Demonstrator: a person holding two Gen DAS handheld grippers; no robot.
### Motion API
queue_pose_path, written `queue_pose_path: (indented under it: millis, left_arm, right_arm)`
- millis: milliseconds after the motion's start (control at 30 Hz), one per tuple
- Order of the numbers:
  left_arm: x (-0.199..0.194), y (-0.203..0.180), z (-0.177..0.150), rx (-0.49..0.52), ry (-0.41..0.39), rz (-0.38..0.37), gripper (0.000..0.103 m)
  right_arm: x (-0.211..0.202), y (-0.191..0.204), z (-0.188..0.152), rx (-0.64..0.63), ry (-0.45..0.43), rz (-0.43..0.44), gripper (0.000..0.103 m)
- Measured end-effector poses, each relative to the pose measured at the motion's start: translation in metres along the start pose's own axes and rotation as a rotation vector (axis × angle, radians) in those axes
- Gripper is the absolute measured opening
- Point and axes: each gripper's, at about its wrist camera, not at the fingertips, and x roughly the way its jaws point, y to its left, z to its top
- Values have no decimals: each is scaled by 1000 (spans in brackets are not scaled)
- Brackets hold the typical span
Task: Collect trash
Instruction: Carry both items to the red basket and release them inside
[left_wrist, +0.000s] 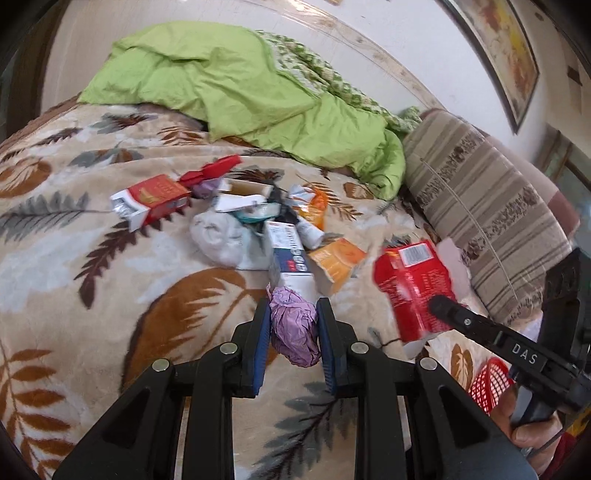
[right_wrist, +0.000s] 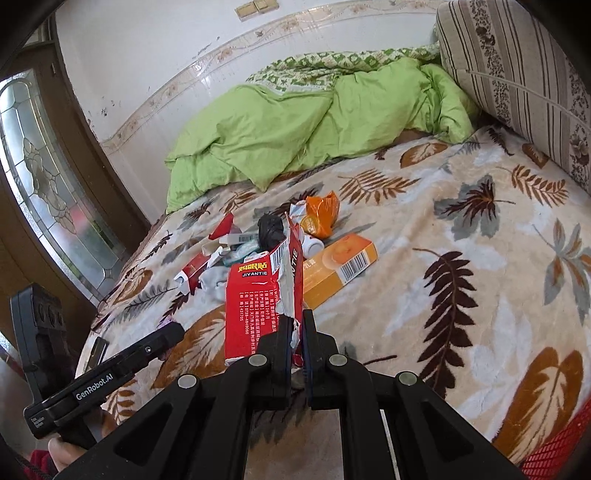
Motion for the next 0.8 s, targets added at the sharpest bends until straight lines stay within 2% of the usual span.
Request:
queue_pose_path:
  millis: [167,333,600,800]
  left_arm:
    - [2,-42,-8,140,24,-43,23]
    - [0,-102,-21,245,70,-159,23]
    - [0,-230,-38,403,156,-413,23]
    - [24,-313,-66,486,267,-536,23]
  right_arm:
    - [-31,-24,-4,51,-3,-13,5]
    - [-92,-68,-17,122,-47,-91,5]
    - [-201,-159,-50,284,-110,-327,5]
    - [-265,-210,-72,363,-153,-512,5]
